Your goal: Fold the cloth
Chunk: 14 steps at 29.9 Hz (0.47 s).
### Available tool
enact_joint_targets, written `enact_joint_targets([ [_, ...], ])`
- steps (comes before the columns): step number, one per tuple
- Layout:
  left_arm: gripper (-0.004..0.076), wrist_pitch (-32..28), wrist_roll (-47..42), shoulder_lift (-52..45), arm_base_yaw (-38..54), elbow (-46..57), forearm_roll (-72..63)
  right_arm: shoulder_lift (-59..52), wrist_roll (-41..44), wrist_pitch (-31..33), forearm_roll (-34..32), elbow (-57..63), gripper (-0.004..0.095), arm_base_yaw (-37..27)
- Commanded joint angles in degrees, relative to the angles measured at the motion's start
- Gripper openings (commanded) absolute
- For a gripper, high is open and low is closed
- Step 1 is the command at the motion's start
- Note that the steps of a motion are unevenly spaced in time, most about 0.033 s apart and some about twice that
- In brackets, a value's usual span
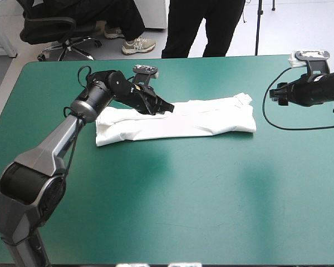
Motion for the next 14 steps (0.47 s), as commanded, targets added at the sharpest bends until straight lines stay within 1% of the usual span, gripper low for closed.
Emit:
enact_joint_targets([
  [1, -0.0017, -2.5, 0.4, 1.3, -0.2, -4.7, -2.8, -0.6, -6.1, -3.1, 7.2, 1.2, 0.0671, -1.3],
  [4, -0.0017, -2.2, 0.6, 5.8, -0.2, -8.2, -3.8, 2.0, -8.9, -2.6, 11.5, 1.8, 0.0671, -1.6],
  [8, -0.0017, 0.2, 0.3, 10.7, -0.2, -11.2, -4.3, 5.9, -13.8, -0.5, 17.8, 1.8, 0.0671, -1.6],
  [10, -0.0017, 0.9, 0.1, 12.5, -0.2, -11.9, -4.8, 8.1, -15.6, 1.4, 19.3, 1.8, 0.0672, -1.6],
  [14, -0.0017, 1.8, -1.2, 15.5, -0.2, -12.1, -4.7, 12.1, -17.8, 3.4, 21.4, 1.8, 0.0671, -1.6],
])
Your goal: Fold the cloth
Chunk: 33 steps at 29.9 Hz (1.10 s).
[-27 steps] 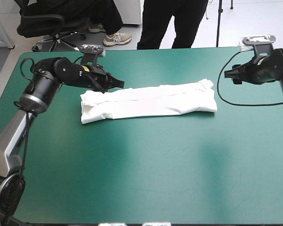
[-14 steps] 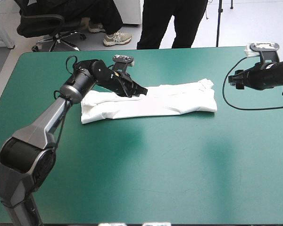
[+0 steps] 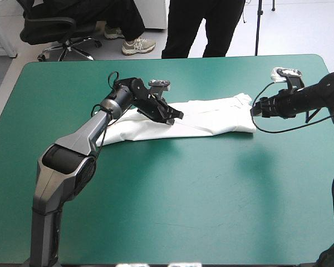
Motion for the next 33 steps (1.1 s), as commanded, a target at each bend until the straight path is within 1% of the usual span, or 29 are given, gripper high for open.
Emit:
enact_joint_targets([
  [1, -0.0017, 0.5, -0.8, -1.9, -0.2, -2.2, -2.1, 0.4, -3.1, 1.0, 5.5, -1.2, 0.0671, -0.5],
  [5, -0.0017, 1.0, -3.2, -0.7, -0.8, -2.3, 1.7, 3.2, -5.8, 1.0, 9.7, -1.3, 0.0672, -0.5],
  [7, -0.0017, 1.3, -4.2, -0.3, -1.4, -2.3, 4.7, 4.6, -6.4, 1.0, 10.8, -1.3, 0.0672, -0.5],
  [18, -0.0017, 2.3, -5.0, 0.0, -2.1, -2.3, 5.2, 11.9, -8.4, 1.0, 12.7, -1.5, 0.0671, 0.0],
  [20, -0.0017, 2.3, -5.0, 0.0, -2.1, -2.3, 5.2, 12.9, -8.8, 1.5, 12.8, -1.5, 0.0643, 0.3],
  [22, -0.0017, 2.3, -5.0, 0.0, -2.1, -2.3, 5.2, 14.1, -9.1, 2.2, 13.5, -1.5, 0.0547, 0.4],
  [23, -0.0017, 2.4, -5.0, 0.0, -2.1, -2.3, 5.2, 14.7, -9.6, 2.7, 14.0, -1.5, 0.0472, 0.4],
  [26, -0.0017, 2.7, -5.0, 0.0, -2.1, -2.3, 5.3, 15.3, -11.4, 3.5, 16.5, -1.5, 0.0193, 0.6],
  [27, -0.0017, 2.7, -5.0, 0.0, -2.1, -2.3, 5.3, 15.3, -12.5, 3.8, 18.4, -1.5, 0.0062, 0.6],
  [28, -0.0017, 2.7, -5.0, 0.0, -2.1, -2.3, 5.3, 15.3, -13.6, 4.2, 20.2, -1.6, -0.0020, 0.6],
  [29, -0.0017, 2.7, -5.0, 0.0, -2.1, -2.3, 5.4, 15.3, -13.9, 4.9, 22.2, -2.1, -0.0009, 0.6],
  [33, -0.0017, 3.0, -5.0, 0.0, -2.1, -2.3, 5.6, 14.6, -16.1, 11.9, 32.6, -7.7, -0.0009, 0.6],
])
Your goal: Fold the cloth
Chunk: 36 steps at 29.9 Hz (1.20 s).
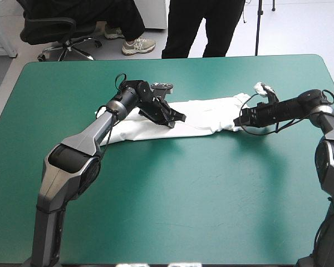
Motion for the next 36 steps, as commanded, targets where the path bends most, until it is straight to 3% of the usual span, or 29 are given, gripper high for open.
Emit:
enact_joint_targets([
  [1, -0.0017, 1.9, -0.5, -2.0, -0.6, -0.6, 0.7, -4.2, -1.7, 6.6, 12.2, -6.9, -0.0009, 0.0],
  [4, -0.0017, 2.7, -0.5, -2.0, -0.6, -0.6, 0.9, -6.2, 0.8, 6.6, 12.2, -13.0, -0.0009, 0.2],
  [9, -0.0017, 2.9, -0.5, -2.0, -0.4, -0.6, 0.7, -8.2, 6.3, 6.4, 6.3, -22.5, -0.0009, 1.2],
  [14, -0.0017, 2.9, -0.5, -2.0, -0.4, -0.9, 0.6, -8.7, 7.6, 6.3, 2.5, -24.6, -0.0009, 3.5],
  [18, -0.0017, 7.2, -4.4, -3.8, -0.3, -4.0, 7.9, -8.7, 7.6, 6.3, -1.3, -24.6, -0.0009, 6.9],
  [25, -0.0017, 16.6, -7.9, -15.5, 1.6, -8.7, 18.6, -8.7, 7.6, 4.7, -1.9, -25.4, -0.0009, 15.2],
  [36, -0.0017, 16.6, -7.9, -35.4, 3.0, -8.3, 18.2, -2.8, 8.1, -2.9, -1.9, -33.0, -0.0013, 33.0],
])
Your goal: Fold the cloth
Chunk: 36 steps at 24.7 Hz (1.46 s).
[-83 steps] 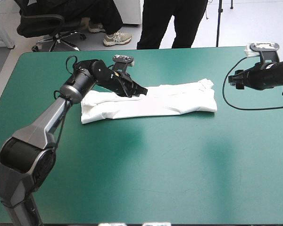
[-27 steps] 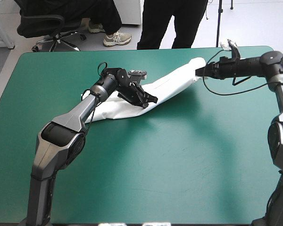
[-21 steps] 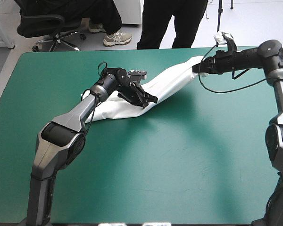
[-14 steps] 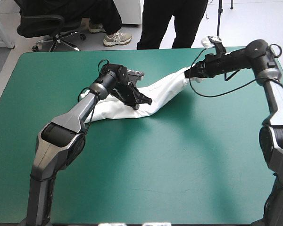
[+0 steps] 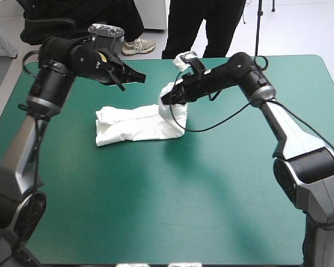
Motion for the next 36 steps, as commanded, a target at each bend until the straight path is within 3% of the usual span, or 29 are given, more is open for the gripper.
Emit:
enact_joint_targets([
  [1, -0.0017, 3.5, -0.5, -7.0, 0.1, -0.8, -0.7, 1.1, 0.9, -2.2, 3.6, -6.5, -0.0013, 4.5],
  [3, -0.0017, 3.5, -0.5, -9.3, 0.1, 0.3, -0.4, 5.5, 4.3, -2.8, 3.8, -12.0, -0.0011, 8.0],
  [5, -0.0017, 3.5, -0.5, -10.1, 0.1, 0.8, -0.3, 9.0, 4.6, -1.9, 4.0, -15.4, 0.0065, 10.5],
  [9, -0.0017, 3.5, -0.5, -10.1, 0.1, 0.8, -0.4, 10.6, 4.2, 2.3, 8.3, -16.2, 0.0552, 11.5],
  [11, -0.0017, 3.5, -0.5, -10.1, 0.1, 0.8, -0.3, 10.1, 4.8, 5.4, 9.2, -16.8, 0.0722, 10.9],
  [12, -0.0017, 3.5, -0.5, -10.1, 0.1, 0.8, -0.3, 9.0, 5.4, 6.7, 9.2, -16.8, 0.0754, 10.2],
  [14, -0.0017, 3.5, -0.5, -10.1, 0.1, 0.8, 0.1, 5.5, 7.8, 7.0, 3.3, -16.6, 0.0736, 8.8],
  [17, -0.0017, 3.5, -0.5, -10.1, 0.1, 0.8, -0.2, -0.9, 13.4, 7.0, -13.0, -16.2, 0.0691, 4.3],
  [19, -0.0017, 3.5, -0.5, -10.1, 0.1, 0.8, -0.9, -4.0, 15.2, 6.6, -17.5, -12.6, 0.0676, -0.3],
  [25, -0.0017, 3.5, -0.5, -10.1, 0.1, 0.8, -0.9, -6.9, 14.1, 4.6, -14.8, -0.9, 0.0671, -9.2],
  [36, -0.0017, 3.5, -0.5, -10.1, 0.1, 0.8, -1.8, 4.3, 7.6, -2.3, -7.6, 1.7, 0.0671, -4.6],
])
